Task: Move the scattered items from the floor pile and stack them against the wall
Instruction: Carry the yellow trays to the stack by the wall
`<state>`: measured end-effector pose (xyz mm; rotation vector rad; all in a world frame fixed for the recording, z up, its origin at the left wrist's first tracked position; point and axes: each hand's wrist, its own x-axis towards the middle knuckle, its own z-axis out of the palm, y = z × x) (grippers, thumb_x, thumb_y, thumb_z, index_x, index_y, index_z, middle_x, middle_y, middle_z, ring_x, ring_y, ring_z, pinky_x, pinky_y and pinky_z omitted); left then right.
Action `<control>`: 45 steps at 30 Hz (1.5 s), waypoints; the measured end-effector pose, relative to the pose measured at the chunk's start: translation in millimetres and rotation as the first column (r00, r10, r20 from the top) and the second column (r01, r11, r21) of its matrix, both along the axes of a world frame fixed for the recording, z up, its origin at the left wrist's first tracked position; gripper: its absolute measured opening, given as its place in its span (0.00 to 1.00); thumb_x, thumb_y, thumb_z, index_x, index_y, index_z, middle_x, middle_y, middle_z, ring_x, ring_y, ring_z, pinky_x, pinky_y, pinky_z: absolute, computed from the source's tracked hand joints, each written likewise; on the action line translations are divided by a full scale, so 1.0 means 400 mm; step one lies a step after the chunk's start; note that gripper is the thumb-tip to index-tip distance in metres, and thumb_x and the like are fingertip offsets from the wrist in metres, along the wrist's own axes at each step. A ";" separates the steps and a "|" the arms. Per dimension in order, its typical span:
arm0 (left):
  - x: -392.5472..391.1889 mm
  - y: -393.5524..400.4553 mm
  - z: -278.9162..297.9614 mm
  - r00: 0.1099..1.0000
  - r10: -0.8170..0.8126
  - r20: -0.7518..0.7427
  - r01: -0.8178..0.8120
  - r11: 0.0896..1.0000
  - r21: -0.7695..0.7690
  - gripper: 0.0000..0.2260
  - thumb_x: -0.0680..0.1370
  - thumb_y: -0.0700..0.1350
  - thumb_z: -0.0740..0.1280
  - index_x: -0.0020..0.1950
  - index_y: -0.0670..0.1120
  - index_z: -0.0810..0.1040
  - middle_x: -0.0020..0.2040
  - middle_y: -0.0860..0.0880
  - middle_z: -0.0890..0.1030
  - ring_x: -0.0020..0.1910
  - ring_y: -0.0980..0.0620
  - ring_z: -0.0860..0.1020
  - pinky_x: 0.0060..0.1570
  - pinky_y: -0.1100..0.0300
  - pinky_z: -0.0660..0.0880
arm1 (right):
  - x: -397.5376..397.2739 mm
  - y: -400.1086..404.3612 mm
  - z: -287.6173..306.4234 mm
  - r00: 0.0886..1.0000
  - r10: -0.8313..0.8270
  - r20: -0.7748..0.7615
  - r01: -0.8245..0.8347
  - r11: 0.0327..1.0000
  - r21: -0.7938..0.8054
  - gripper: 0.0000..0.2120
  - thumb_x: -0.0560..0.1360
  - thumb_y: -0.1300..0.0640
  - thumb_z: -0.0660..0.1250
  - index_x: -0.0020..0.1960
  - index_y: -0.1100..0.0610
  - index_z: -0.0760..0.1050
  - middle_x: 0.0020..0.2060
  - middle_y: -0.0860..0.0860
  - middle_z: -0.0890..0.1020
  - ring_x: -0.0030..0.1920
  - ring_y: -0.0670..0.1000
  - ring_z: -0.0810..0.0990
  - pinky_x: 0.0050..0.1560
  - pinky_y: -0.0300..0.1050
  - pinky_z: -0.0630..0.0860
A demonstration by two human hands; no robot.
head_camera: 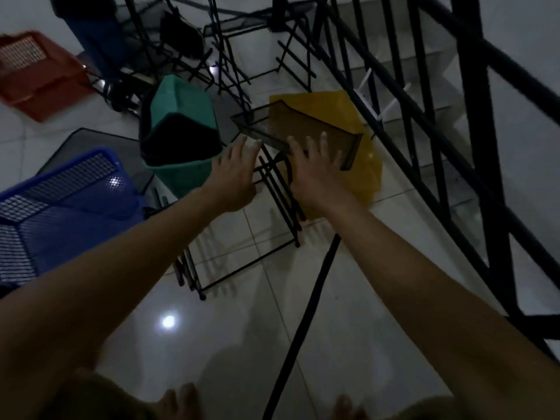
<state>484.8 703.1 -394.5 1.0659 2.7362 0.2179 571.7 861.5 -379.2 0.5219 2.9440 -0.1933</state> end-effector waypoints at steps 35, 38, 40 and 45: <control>0.002 -0.263 0.081 0.824 -0.188 -0.534 0.022 0.953 -0.301 0.32 0.79 0.45 0.61 0.79 0.45 0.48 0.79 0.43 0.49 0.78 0.43 0.47 0.72 0.41 0.49 | -0.073 -0.146 -0.043 0.551 0.569 -0.610 -0.350 0.822 0.450 0.20 0.68 0.68 0.65 0.56 0.51 0.79 0.52 0.50 0.84 0.45 0.56 0.82 0.49 0.50 0.72; 0.011 -0.346 0.075 0.852 -0.175 -0.494 0.022 0.953 -0.301 0.33 0.78 0.41 0.61 0.78 0.43 0.48 0.79 0.42 0.50 0.77 0.44 0.52 0.72 0.44 0.55 | -0.107 -0.210 -0.050 0.494 0.630 -0.599 -0.419 0.776 0.471 0.19 0.70 0.66 0.65 0.57 0.51 0.79 0.53 0.50 0.84 0.47 0.56 0.82 0.52 0.52 0.71; 0.025 -0.402 0.078 0.902 -0.095 -0.420 -0.002 0.974 -0.225 0.33 0.76 0.36 0.62 0.78 0.42 0.51 0.78 0.42 0.53 0.74 0.43 0.60 0.70 0.47 0.60 | -0.128 -0.264 -0.056 0.486 0.641 -0.594 -0.465 0.765 0.445 0.20 0.70 0.66 0.64 0.59 0.51 0.79 0.53 0.51 0.84 0.48 0.57 0.81 0.55 0.53 0.68; 0.047 -0.545 0.067 0.962 0.113 -0.250 -0.135 0.988 -0.074 0.29 0.73 0.30 0.62 0.73 0.40 0.62 0.69 0.40 0.69 0.63 0.39 0.72 0.57 0.47 0.73 | -0.164 -0.416 -0.061 0.467 0.688 -0.555 -0.552 0.718 0.425 0.21 0.67 0.66 0.61 0.57 0.53 0.80 0.51 0.53 0.84 0.47 0.60 0.80 0.57 0.59 0.68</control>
